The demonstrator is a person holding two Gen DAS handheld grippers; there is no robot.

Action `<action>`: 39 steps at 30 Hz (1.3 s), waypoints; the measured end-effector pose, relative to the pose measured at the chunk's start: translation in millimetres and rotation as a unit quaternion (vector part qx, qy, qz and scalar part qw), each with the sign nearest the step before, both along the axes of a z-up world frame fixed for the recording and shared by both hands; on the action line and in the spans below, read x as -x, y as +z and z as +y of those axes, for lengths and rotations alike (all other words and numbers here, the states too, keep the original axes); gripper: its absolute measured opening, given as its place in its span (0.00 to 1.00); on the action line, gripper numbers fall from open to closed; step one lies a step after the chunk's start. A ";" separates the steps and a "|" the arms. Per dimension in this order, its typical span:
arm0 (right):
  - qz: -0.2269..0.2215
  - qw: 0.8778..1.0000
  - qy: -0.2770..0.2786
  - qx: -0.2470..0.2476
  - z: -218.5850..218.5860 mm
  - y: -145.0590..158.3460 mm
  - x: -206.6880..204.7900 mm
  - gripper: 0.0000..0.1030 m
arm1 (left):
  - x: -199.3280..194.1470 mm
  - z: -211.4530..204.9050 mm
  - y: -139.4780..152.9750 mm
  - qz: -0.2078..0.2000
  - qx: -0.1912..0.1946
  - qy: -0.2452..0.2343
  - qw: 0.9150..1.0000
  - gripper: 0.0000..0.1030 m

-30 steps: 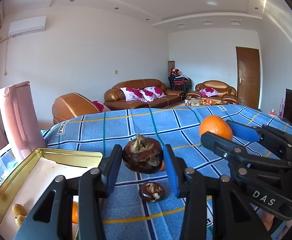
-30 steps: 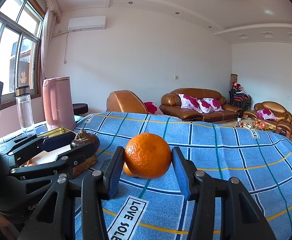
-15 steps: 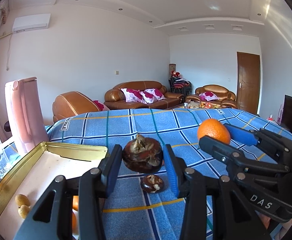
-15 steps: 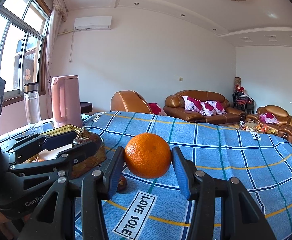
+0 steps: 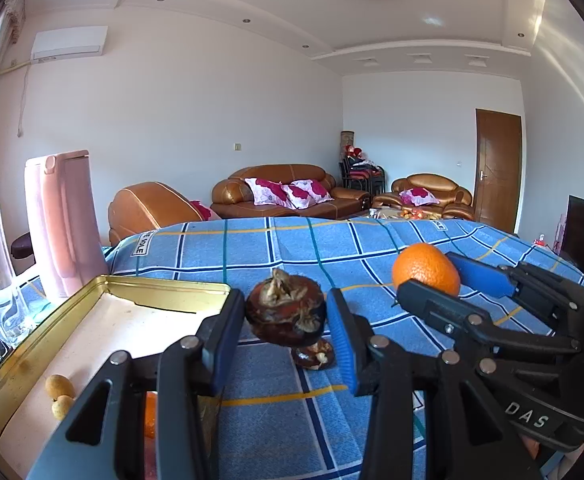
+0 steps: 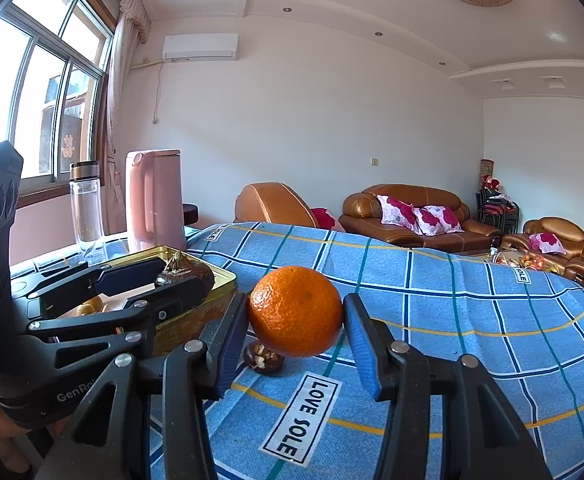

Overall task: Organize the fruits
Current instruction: 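Lift the dark brown fruit and the orange and carry both toward the gold tray, then open the left tool over the tray while the right tool drops the orange in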

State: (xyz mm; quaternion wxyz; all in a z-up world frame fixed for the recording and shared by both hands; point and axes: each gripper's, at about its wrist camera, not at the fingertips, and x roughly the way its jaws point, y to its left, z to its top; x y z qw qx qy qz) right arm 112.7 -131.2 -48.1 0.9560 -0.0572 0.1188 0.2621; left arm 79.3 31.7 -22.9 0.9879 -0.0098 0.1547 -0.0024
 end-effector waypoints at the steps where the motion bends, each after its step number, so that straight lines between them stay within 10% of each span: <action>1: 0.000 1.000 0.002 0.000 0.7 -0.1 1.0 0.49 | 1.5 1.3 0.2 0.000 0.001 0.001 1.000 0.43; 39: -0.003 0.996 0.089 0.012 66.2 9.2 28.6 0.49 | 45.0 58.1 7.7 -0.004 -0.008 0.059 0.998 0.43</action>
